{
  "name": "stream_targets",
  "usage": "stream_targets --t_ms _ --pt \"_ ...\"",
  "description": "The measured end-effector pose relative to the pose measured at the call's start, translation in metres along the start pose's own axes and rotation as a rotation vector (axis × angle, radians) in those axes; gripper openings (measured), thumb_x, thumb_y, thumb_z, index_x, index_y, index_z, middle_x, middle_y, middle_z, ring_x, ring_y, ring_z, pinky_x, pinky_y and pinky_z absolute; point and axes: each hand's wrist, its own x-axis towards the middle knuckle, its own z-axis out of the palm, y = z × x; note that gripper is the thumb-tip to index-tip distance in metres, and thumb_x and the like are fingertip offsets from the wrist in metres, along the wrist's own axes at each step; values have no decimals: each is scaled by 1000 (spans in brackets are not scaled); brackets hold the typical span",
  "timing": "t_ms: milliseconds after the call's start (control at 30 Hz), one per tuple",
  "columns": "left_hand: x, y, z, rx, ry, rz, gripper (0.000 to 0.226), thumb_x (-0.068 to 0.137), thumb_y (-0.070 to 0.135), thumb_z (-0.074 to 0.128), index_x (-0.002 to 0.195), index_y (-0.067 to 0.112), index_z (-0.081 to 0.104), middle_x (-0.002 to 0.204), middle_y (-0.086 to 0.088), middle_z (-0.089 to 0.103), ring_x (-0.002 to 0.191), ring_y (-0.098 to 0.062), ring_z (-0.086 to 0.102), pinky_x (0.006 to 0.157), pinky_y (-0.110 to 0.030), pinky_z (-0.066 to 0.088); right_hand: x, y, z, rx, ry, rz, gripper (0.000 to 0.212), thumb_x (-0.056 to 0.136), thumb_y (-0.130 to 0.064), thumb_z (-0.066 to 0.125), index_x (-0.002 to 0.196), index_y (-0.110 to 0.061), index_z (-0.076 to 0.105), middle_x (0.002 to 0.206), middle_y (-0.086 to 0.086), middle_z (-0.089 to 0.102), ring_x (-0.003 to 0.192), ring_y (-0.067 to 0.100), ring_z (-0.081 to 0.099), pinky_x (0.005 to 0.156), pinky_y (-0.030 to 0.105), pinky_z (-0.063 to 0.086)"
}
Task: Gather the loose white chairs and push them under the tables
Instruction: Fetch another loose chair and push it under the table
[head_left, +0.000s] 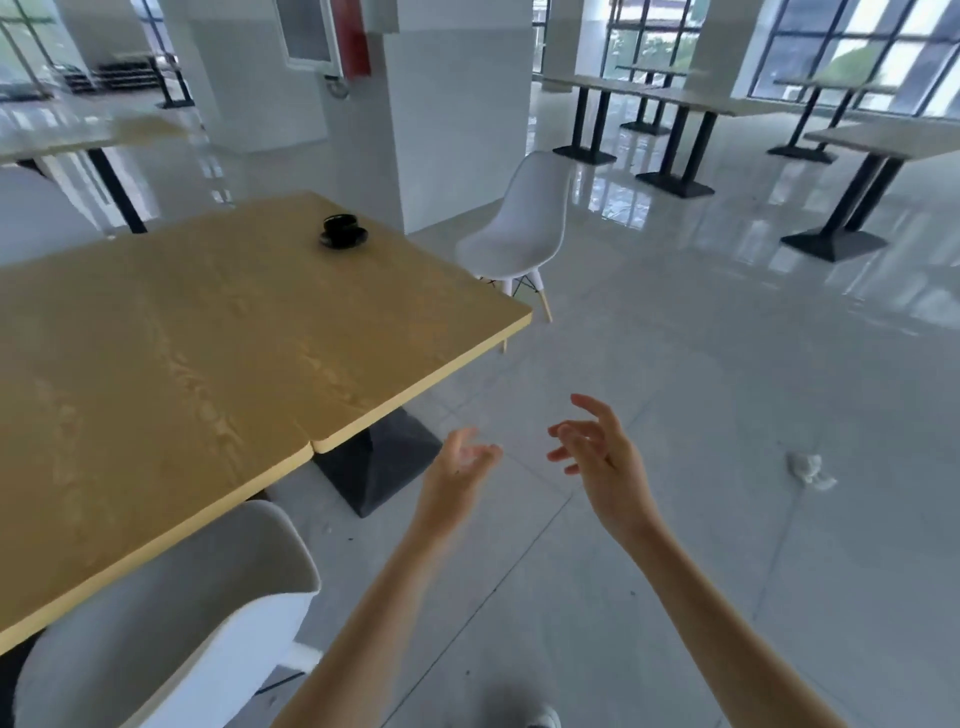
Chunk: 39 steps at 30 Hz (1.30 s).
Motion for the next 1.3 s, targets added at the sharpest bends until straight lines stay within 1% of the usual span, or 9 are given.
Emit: stream_targets --t_ms 100,267,400,567,667,833,933,1033,1300 --pt "54 36 35 -14 -61 -20 44 94 27 53 134 12 44 130 -17 57 117 -28 56 101 -46 44 54 5 -41 -18 20 24 32 95 -9 52 125 -18 47 102 12 66 71 14 64 65 24 46" --pt "138 85 88 -1 -104 15 41 95 29 51 133 15 45 128 -14 59 115 -25 57 102 -43 43 145 21 -101 -70 46 41 33 94 -9 53 126 -14 47 96 7 64 70 9 62 59 19 44" --pt "216 126 128 -31 -112 62 37 96 24 50 130 8 49 108 -9 61 95 -20 57 84 -32 40 226 31 -148 -65 97 58 36 93 -13 57 127 -18 47 93 0 63 71 5 62 52 3 44" --pt "300 161 167 -127 -112 73 28 95 20 51 122 11 54 93 0 58 88 -19 55 59 -24 39 307 51 -186 -71 126 78 41 90 -18 61 128 -19 45 96 2 62 81 18 62 65 20 46" --pt "372 180 204 -132 -101 74 26 94 20 53 120 14 55 86 5 59 87 -20 57 58 -23 38 381 74 -212 -101 116 77 45 89 -20 62 130 -19 43 93 -2 61 82 17 61 72 24 46" --pt "489 223 249 -63 -33 114 32 88 28 61 116 14 56 101 -10 61 103 -28 58 82 -38 43 509 98 -252 -150 92 106 49 88 -20 64 131 -18 41 93 -5 62 90 20 63 78 27 44" --pt "570 264 283 7 2 154 34 90 23 60 120 9 55 117 -7 62 116 -23 54 93 -35 41 592 104 -284 -172 101 108 50 87 -19 64 132 -17 41 95 -2 62 87 19 63 77 27 44" --pt "639 295 319 32 37 202 36 90 18 59 124 7 54 131 -11 57 122 -24 52 98 -33 38 659 114 -317 -176 113 106 49 88 -18 64 132 -17 41 95 -1 62 87 17 61 79 27 45" --pt "815 331 422 67 79 134 41 88 14 62 125 0 52 132 -18 54 118 -29 53 95 -34 41 842 177 -397 -171 64 134 46 89 -15 64 131 -17 44 98 2 62 89 18 61 68 19 45"
